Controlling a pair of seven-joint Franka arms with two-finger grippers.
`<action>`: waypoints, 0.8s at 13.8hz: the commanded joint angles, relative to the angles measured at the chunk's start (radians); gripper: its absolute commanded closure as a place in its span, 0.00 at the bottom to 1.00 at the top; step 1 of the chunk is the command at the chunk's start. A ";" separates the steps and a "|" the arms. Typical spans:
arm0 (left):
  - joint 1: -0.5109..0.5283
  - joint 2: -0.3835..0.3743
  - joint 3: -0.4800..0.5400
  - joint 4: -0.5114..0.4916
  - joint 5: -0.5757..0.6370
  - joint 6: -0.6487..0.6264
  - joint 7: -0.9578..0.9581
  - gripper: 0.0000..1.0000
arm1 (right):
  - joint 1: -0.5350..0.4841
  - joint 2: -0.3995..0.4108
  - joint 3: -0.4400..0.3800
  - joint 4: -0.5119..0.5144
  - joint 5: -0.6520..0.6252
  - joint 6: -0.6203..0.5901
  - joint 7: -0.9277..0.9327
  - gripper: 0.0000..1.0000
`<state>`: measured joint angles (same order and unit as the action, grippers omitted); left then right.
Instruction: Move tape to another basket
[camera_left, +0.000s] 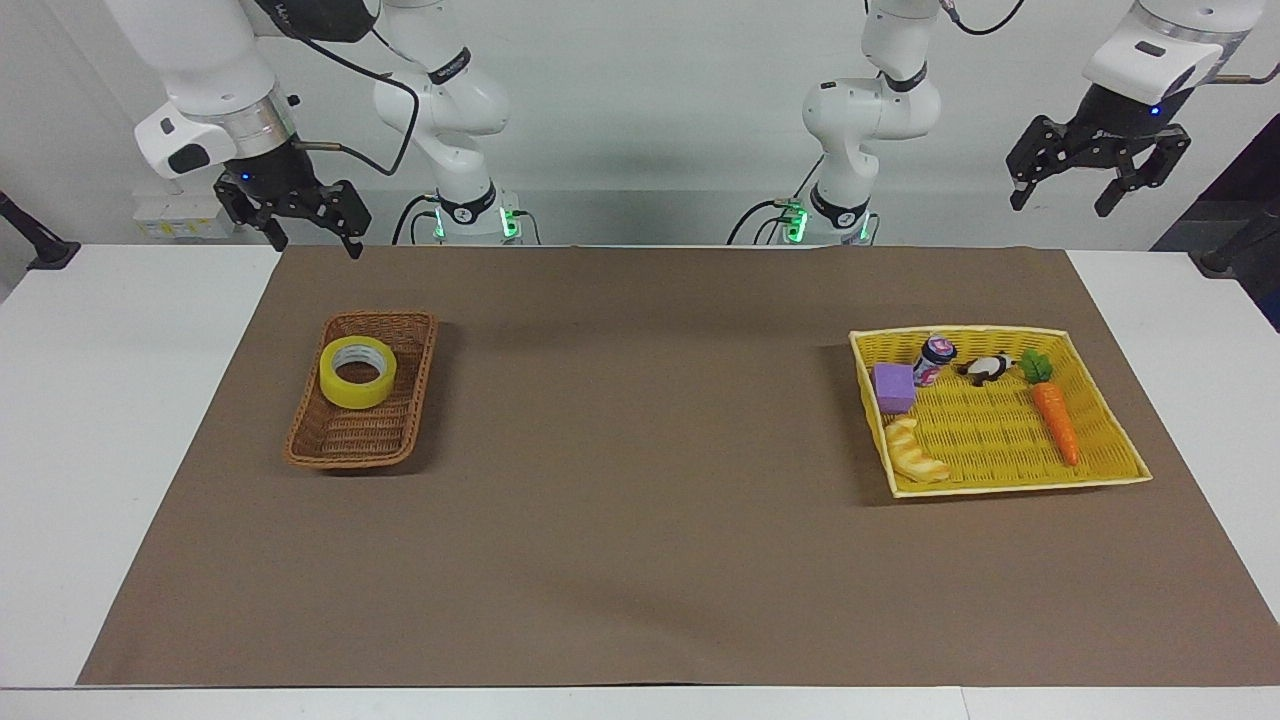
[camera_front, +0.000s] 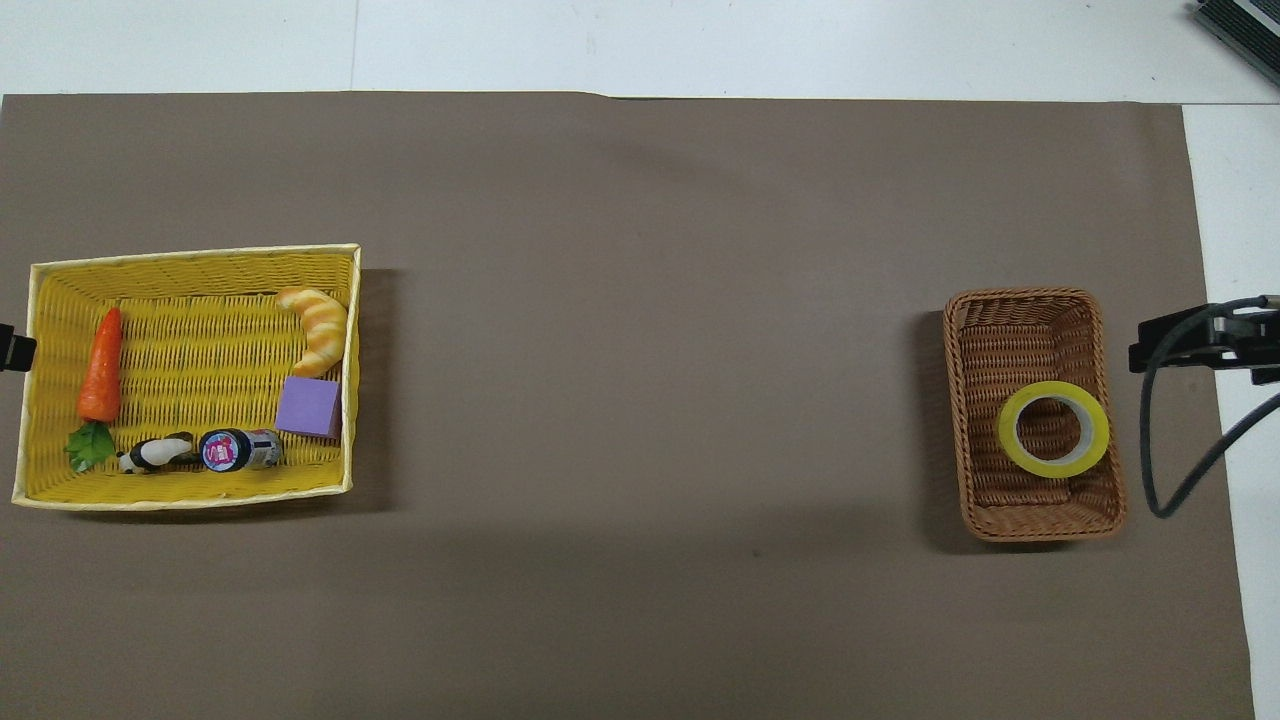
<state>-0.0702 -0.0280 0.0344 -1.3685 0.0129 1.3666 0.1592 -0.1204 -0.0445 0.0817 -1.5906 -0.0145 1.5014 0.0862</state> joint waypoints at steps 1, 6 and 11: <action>0.013 -0.027 -0.008 -0.029 -0.002 -0.004 0.005 0.00 | -0.011 0.014 0.007 0.026 0.018 -0.012 -0.014 0.00; 0.013 -0.027 -0.008 -0.029 -0.001 -0.004 0.005 0.00 | -0.011 0.014 0.007 0.024 0.018 -0.015 -0.028 0.00; 0.013 -0.027 -0.008 -0.029 -0.002 -0.004 0.005 0.00 | -0.011 0.017 0.007 0.032 0.007 -0.032 -0.079 0.00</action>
<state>-0.0702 -0.0281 0.0344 -1.3685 0.0129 1.3663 0.1592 -0.1204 -0.0429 0.0817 -1.5862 -0.0141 1.4979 0.0379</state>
